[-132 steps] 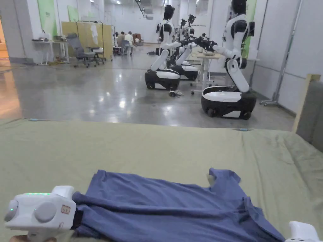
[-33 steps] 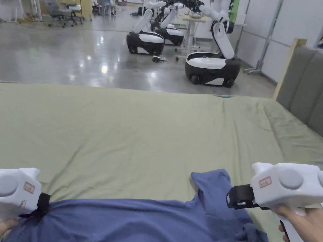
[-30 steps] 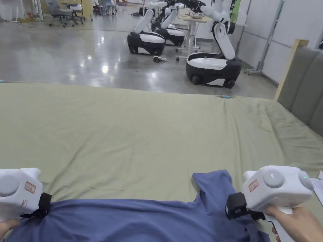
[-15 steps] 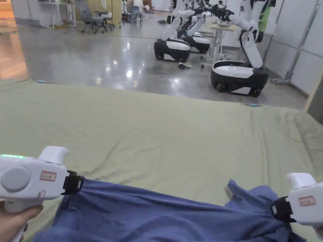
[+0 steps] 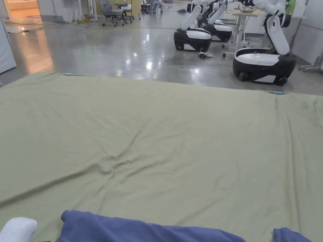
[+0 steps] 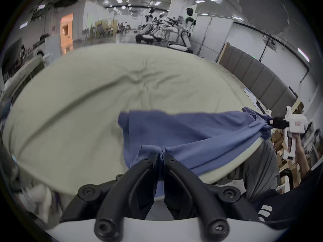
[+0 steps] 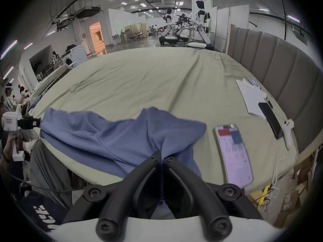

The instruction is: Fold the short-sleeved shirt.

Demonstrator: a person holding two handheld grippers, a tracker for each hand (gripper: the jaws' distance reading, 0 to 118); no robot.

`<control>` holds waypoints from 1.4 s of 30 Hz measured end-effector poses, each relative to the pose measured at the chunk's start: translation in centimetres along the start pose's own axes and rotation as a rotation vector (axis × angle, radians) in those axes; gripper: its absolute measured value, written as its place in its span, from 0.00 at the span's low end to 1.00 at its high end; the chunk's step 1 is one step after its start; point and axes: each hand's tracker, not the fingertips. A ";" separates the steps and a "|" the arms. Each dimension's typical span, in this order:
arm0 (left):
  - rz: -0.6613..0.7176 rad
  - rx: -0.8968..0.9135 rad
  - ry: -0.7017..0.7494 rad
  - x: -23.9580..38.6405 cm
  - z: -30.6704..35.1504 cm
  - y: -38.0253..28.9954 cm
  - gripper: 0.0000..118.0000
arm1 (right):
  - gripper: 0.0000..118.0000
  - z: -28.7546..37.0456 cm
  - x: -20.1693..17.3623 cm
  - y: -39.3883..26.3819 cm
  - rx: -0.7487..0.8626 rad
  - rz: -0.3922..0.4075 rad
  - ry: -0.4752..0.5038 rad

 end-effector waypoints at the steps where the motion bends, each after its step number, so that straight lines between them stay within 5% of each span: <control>1: 0.004 0.010 0.002 -0.3 -0.2 -0.4 0.07 | 0.03 -0.3 0.0 -0.4 -0.002 -0.019 -0.001; 4: -0.002 0.035 -0.001 -0.6 -0.6 -1.6 0.12 | 0.03 -1.2 -0.2 -1.0 -0.006 -0.005 -0.028; 6: 0.004 0.075 -0.029 -0.8 -0.1 -1.8 0.37 | 0.08 -1.0 -1.3 -1.1 0.032 0.042 -0.057; 9: 0.044 0.204 -0.048 -0.4 1.9 -1.2 0.41 | 0.73 0.3 -2.5 -0.8 0.090 0.092 -0.115; 10: 0.037 0.256 -0.052 0.0 2.8 -0.7 0.41 | 0.77 0.8 -2.2 -0.5 0.113 0.070 -0.106; 14: -0.091 0.443 0.014 3.4 6.2 1.5 0.41 | 0.77 3.9 -2.5 1.3 0.315 -0.022 -0.026; 18: -0.193 0.619 0.134 8.1 8.4 2.6 0.41 | 0.77 6.1 -4.7 2.7 0.483 -0.010 0.008; 21: -0.222 0.669 0.236 10.9 7.9 2.8 0.41 | 0.77 6.3 -7.8 4.0 0.496 0.001 0.111; 25: -0.218 0.652 0.175 13.4 6.9 2.9 0.40 | 0.77 4.9 -10.6 4.8 0.479 0.038 0.124; 28: -0.218 0.645 0.152 13.8 6.5 2.6 0.33 | 0.72 4.0 -11.1 4.6 0.453 0.071 0.138; 30: -0.227 0.633 0.146 13.9 6.3 2.5 0.08 | 0.45 3.9 -11.6 4.5 0.448 0.094 0.137; 31: -0.228 0.624 0.139 14.1 6.2 2.4 0.07 | 0.14 3.7 -11.4 4.3 0.446 0.095 0.132; 32: -0.227 0.626 0.144 13.9 6.6 2.5 0.06 | 0.00 3.6 -11.4 4.3 0.442 0.096 0.125; 42: -0.067 0.592 0.064 11.1 7.2 2.8 0.03 | 0.00 3.4 -10.1 4.2 0.445 0.029 0.112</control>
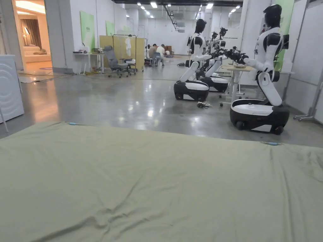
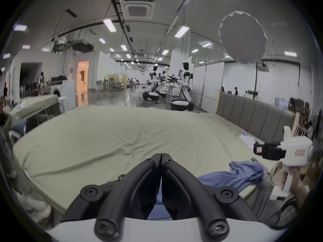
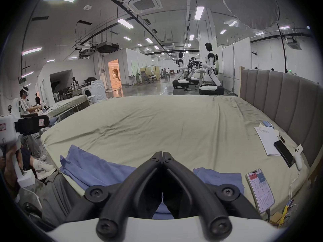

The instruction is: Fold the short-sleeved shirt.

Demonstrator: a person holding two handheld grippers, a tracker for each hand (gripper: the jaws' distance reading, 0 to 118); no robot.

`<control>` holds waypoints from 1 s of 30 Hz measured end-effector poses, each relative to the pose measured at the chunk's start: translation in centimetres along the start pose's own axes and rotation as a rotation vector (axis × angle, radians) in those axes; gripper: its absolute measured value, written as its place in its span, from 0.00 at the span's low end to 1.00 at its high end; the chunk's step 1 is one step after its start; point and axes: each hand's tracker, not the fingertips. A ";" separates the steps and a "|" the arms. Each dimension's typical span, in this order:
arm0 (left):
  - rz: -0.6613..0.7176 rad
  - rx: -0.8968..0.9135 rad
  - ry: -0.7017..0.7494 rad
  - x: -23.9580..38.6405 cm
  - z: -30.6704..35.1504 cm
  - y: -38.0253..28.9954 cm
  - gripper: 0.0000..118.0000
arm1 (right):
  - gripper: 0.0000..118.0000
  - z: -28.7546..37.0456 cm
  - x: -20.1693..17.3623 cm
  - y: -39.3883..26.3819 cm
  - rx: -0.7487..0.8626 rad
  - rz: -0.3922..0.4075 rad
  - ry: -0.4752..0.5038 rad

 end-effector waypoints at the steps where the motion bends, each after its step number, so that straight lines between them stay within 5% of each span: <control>1: 0.042 0.006 -0.053 -0.6 0.2 0.0 0.03 | 0.00 0.0 0.0 0.0 0.000 0.001 0.002; 8: 0.404 -0.058 -0.158 -8.5 0.8 -1.4 0.08 | 0.00 0.5 0.2 -0.9 -0.005 -0.003 0.020; 10: 0.479 -0.104 -0.139 -10.8 0.3 -2.6 0.49 | 0.00 0.4 0.1 -1.3 -0.012 -0.022 0.031; 18: 0.757 -0.337 -0.112 -17.9 -5.4 -9.3 0.49 | 0.00 0.2 -0.7 -1.6 -0.056 -0.055 0.042; 26: 1.048 -0.299 -0.243 -18.6 -9.0 -13.3 0.46 | 0.00 0.5 -0.7 -1.4 -0.080 -0.066 0.027; 30: 1.047 -0.306 -0.258 -17.8 -9.7 -13.4 0.22 | 0.00 0.6 -0.6 -1.5 -0.086 -0.097 0.030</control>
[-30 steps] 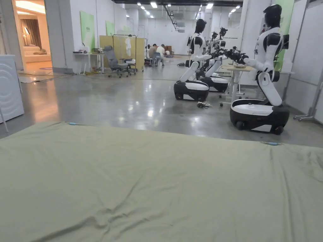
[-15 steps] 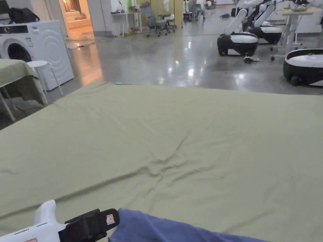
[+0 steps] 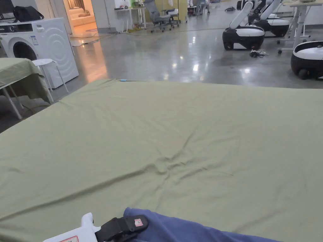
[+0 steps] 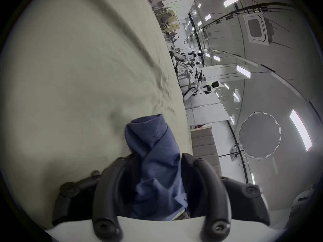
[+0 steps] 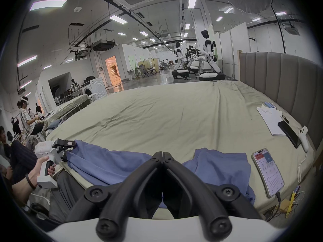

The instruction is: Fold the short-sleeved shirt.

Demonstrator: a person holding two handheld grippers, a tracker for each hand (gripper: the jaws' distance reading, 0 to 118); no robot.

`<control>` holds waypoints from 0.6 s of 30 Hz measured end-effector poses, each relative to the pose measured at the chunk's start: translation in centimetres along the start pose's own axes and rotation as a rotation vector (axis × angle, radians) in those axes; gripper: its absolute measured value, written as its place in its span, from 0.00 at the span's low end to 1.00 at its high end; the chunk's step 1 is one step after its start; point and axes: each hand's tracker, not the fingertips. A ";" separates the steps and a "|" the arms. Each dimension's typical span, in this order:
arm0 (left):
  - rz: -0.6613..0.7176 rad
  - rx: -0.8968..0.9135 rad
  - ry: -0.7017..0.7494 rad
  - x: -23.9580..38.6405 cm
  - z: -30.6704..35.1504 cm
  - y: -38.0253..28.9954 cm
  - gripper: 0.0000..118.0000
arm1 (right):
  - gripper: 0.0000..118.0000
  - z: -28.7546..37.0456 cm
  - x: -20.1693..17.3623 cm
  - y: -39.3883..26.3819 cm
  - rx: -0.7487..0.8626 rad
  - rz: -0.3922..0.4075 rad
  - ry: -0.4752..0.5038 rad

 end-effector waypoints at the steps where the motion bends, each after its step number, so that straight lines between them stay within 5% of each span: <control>1: -0.015 -0.009 0.013 0.1 -0.4 -0.2 0.16 | 0.00 0.0 0.0 0.0 -0.001 -0.007 0.001; 10: -0.003 0.113 -0.074 2.3 1.9 0.1 0.09 | 0.00 0.7 0.1 0.0 -0.016 -0.008 -0.015; 18: -0.340 0.223 0.029 11.7 9.6 3.6 0.08 | 0.00 0.7 0.7 -0.1 -0.017 -0.050 -0.019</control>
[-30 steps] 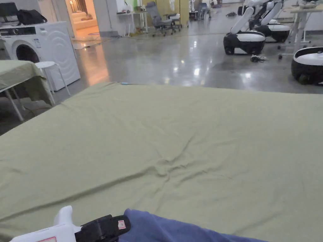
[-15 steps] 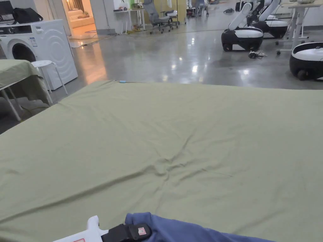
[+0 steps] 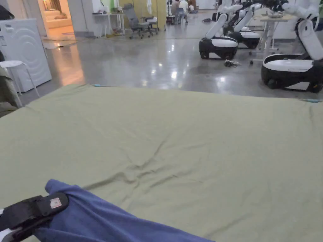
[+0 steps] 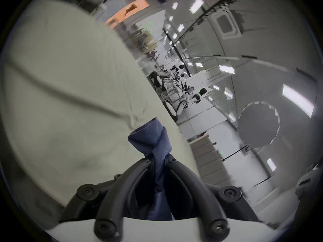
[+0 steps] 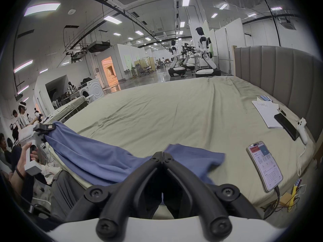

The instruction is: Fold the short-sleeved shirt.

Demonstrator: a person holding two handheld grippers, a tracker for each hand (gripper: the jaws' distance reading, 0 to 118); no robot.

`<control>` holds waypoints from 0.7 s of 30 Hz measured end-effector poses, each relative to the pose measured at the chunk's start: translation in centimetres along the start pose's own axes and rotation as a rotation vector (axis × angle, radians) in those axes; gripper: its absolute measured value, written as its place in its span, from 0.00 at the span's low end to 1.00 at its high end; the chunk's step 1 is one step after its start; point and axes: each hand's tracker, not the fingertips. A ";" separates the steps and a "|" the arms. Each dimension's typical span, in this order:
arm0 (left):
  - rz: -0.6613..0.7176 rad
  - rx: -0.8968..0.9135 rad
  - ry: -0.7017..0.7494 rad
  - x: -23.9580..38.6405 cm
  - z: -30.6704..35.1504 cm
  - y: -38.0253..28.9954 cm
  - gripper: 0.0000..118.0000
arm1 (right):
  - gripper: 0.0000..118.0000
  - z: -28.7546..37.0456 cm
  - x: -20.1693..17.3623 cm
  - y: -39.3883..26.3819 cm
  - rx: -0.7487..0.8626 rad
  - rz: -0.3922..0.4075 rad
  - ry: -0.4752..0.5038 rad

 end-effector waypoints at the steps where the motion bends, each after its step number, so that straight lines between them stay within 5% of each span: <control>1: -0.084 0.015 0.056 1.4 0.3 0.4 0.09 | 0.00 0.0 1.5 -0.4 -0.003 -0.012 0.004; 5: -0.262 -0.090 0.010 7.7 -3.1 -2.9 0.08 | 0.00 0.0 2.1 -0.4 -0.005 -0.017 -0.015; 9: -0.203 -0.375 -0.188 11.3 -11.9 -12.1 0.09 | 0.00 0.3 2.2 -0.3 0.002 -0.026 -0.011; 17: -0.244 -0.546 -0.155 12.1 -21.2 -22.8 0.10 | 0.00 2.4 3.3 -1.5 -0.005 -0.034 -0.043; 18: -0.233 -0.559 -0.181 11.7 -21.0 -22.2 0.13 | 0.00 2.4 3.6 -1.8 -0.013 -0.033 -0.056; 21: -0.178 -0.445 -0.372 11.3 -18.7 -19.6 0.45 | 0.00 2.0 4.2 -2.3 -0.030 -0.061 -0.058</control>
